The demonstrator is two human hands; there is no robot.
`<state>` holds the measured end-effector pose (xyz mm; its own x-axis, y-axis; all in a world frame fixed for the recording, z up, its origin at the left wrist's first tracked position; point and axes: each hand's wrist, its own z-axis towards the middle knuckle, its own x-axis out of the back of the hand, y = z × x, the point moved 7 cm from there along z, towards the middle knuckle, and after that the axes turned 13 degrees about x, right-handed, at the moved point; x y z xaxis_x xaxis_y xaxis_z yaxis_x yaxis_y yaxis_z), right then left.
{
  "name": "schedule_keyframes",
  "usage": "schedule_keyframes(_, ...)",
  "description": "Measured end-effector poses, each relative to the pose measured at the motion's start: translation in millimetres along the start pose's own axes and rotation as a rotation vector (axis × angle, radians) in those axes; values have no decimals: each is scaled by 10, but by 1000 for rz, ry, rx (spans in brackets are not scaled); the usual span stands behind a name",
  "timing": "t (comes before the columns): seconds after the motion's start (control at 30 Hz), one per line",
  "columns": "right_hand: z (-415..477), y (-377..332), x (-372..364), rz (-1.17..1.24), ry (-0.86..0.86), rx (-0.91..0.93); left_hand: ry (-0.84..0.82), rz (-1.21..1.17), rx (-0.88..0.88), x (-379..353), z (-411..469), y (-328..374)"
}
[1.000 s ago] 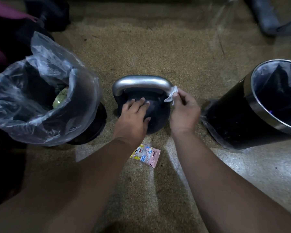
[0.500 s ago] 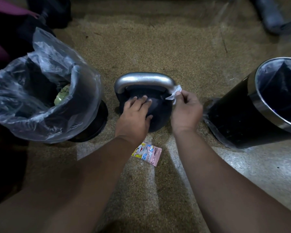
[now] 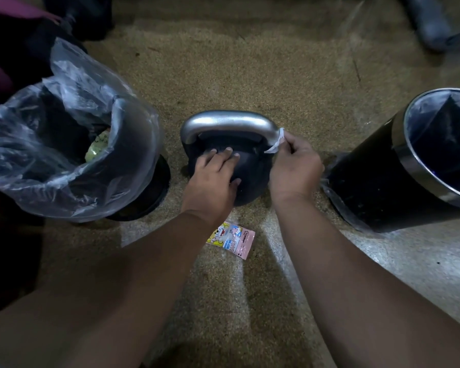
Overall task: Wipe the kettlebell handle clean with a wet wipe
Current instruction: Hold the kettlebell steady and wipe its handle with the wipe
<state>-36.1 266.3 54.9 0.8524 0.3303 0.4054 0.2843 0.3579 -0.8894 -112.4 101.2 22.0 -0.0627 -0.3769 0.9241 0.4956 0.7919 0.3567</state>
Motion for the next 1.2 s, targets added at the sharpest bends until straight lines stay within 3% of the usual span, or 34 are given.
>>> schedule_keyframes(0.17,-152,-72,39,-24,23,142,0,12,-2,11,-3,5)
schedule_keyframes(0.3,-98,28,19,-44,25,17,-5,12,7,10,11,9)
schedule_keyframes(0.7,-82,27,-55,34,46,23,1,18,7,2,-1,-4)
schedule_keyframes(1.07,-58,169,-91,162,70,-113,0,8,-1,8,4,4)
schedule_keyframes(1.2,-57,138,-90,133,67,-66,-5,13,-2,5,7,1)
